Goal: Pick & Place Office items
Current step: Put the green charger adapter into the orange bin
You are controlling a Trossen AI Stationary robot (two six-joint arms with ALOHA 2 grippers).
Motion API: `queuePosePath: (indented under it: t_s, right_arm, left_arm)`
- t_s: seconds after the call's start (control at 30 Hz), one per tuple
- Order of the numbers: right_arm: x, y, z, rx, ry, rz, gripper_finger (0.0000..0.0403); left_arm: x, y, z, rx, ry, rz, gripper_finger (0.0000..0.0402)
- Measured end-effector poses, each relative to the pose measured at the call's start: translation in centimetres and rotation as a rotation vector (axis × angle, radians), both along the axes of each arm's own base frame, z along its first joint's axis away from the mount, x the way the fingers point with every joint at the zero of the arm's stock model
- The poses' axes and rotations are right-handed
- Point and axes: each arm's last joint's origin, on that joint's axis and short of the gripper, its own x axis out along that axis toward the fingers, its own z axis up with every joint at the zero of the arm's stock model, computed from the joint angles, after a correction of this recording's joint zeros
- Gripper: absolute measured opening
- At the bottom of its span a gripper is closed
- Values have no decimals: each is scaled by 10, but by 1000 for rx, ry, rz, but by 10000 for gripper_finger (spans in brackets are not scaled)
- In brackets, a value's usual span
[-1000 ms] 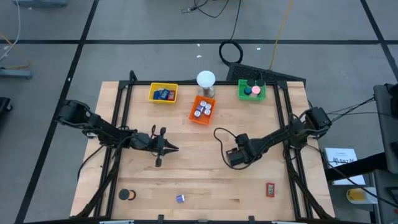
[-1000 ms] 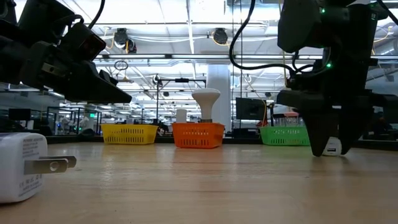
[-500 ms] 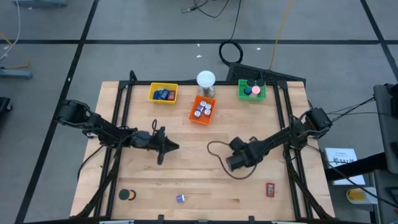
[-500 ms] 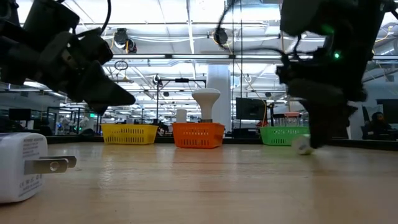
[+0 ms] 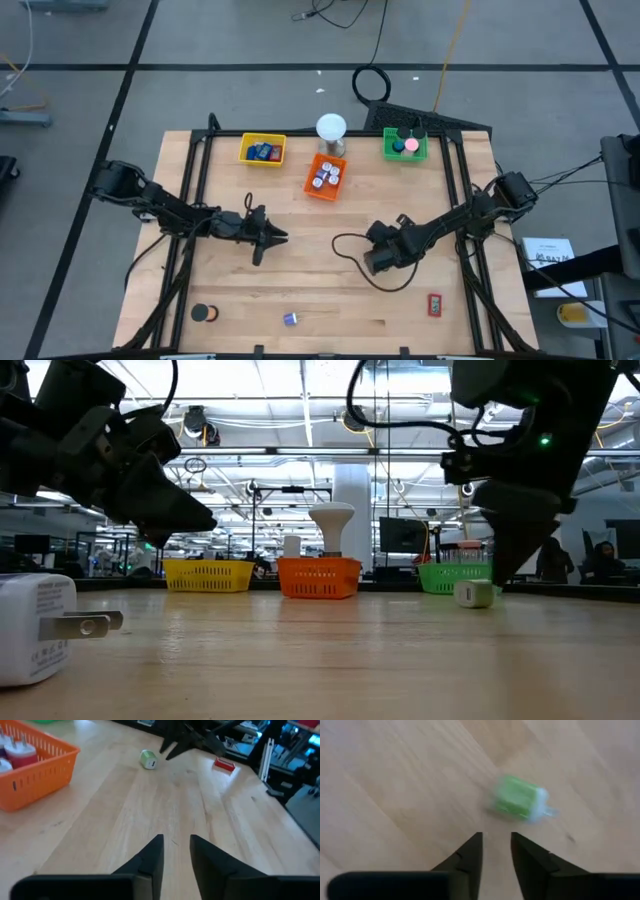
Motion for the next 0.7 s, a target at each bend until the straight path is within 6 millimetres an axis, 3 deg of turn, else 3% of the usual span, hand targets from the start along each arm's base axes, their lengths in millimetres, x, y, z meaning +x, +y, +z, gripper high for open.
queuePosePath:
  t_s: [0.17,0.37,0.53,0.7]
  right_arm:
    - [-11,-13,12,-62,125,103,169]
    - [-5,-27,12,-93,236,363,243]
    - [2,-42,2,-42,213,471,264]
    - [2,-54,-13,52,157,491,256]
  left_arm:
    - [0,0,0,72,-5,-18,125]
    - [0,0,0,114,-8,-34,150]
    - [0,-1,-1,118,1,-44,161]
    - [-1,-3,-2,142,14,-62,161]
